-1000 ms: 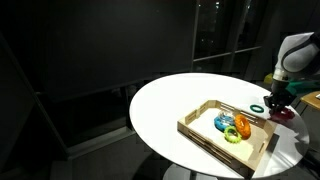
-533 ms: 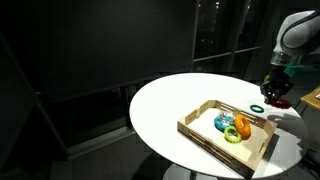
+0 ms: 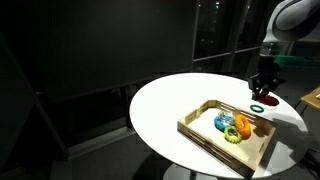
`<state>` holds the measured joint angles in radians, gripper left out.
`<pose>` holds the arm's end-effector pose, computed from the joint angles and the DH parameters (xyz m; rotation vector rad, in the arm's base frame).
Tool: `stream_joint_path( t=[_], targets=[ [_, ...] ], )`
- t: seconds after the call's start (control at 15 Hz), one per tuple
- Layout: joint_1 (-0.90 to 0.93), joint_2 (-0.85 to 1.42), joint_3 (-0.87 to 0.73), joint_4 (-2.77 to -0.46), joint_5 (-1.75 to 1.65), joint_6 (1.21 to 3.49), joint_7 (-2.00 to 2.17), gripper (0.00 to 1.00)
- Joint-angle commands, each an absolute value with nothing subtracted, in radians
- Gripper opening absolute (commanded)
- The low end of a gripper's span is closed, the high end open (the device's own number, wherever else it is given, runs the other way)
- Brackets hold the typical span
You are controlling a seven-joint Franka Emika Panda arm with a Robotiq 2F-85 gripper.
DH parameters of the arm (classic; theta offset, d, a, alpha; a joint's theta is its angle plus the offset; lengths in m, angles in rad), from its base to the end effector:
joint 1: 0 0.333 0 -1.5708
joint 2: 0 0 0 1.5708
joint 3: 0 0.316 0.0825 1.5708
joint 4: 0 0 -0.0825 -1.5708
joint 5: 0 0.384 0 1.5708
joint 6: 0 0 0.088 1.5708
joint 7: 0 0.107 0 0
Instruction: Pick up the red ring from the table and put it in the tray
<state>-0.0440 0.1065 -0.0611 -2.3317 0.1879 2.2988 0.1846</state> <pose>0.4971 -0.0486 0.2811 -2.9470 0.6355 0.2163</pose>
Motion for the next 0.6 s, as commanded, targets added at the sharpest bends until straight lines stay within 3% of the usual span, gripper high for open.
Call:
stream_joint_path(
  t=[0.0, 0.53],
  targets=[
    [-0.023, 0.122, -0.031, -2.281, 0.239, 2.237, 0.224, 0.10],
    [0.028, 0.190, 0.024, -2.232, 0.302, 2.231, 0.248, 0.10]
  ],
)
